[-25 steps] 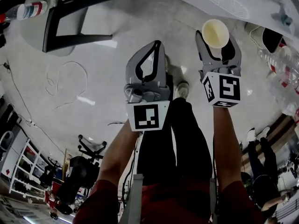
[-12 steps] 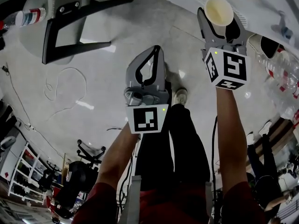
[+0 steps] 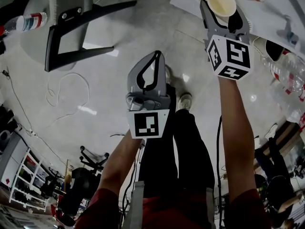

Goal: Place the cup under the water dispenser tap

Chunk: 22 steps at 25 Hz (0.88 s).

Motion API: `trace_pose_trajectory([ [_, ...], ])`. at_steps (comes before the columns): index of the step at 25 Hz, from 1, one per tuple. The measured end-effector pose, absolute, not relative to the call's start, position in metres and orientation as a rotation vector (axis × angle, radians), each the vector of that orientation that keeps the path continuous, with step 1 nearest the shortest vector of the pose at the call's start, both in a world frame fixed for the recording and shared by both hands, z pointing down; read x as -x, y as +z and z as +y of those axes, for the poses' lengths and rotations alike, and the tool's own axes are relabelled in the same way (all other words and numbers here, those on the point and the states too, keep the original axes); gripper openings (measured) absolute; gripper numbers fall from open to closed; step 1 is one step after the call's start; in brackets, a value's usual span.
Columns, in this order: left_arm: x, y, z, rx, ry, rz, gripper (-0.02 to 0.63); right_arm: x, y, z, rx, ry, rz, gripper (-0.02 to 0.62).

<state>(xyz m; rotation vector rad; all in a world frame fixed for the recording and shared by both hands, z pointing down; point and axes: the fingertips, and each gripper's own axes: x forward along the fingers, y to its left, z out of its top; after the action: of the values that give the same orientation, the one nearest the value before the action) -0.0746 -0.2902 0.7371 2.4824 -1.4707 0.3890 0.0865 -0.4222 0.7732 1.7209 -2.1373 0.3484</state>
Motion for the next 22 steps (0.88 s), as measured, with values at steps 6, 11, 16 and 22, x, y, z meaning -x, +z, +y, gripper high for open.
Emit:
trace_pose_trajectory([
  [6,0.073,0.737,-0.291,-2.438,0.328,-1.450,0.006,-0.086,0.775,-0.428,-1.737,0.307,-2.113,0.301],
  [11,0.072,0.736,-0.291,-2.454,0.338,-1.441,0.006,-0.086,0.776,-0.430,-1.737,0.290,-2.074,0.319],
  [16,0.075,0.733,-0.290,-2.429,0.313,-1.439,0.006,-0.090,0.780,-0.425,-1.740,0.326,-2.050,0.352],
  [22,0.073,0.723,-0.288,-2.441,0.323,-1.444,0.006,-0.091,0.776,-0.411,-1.751,0.372,-2.046,0.370],
])
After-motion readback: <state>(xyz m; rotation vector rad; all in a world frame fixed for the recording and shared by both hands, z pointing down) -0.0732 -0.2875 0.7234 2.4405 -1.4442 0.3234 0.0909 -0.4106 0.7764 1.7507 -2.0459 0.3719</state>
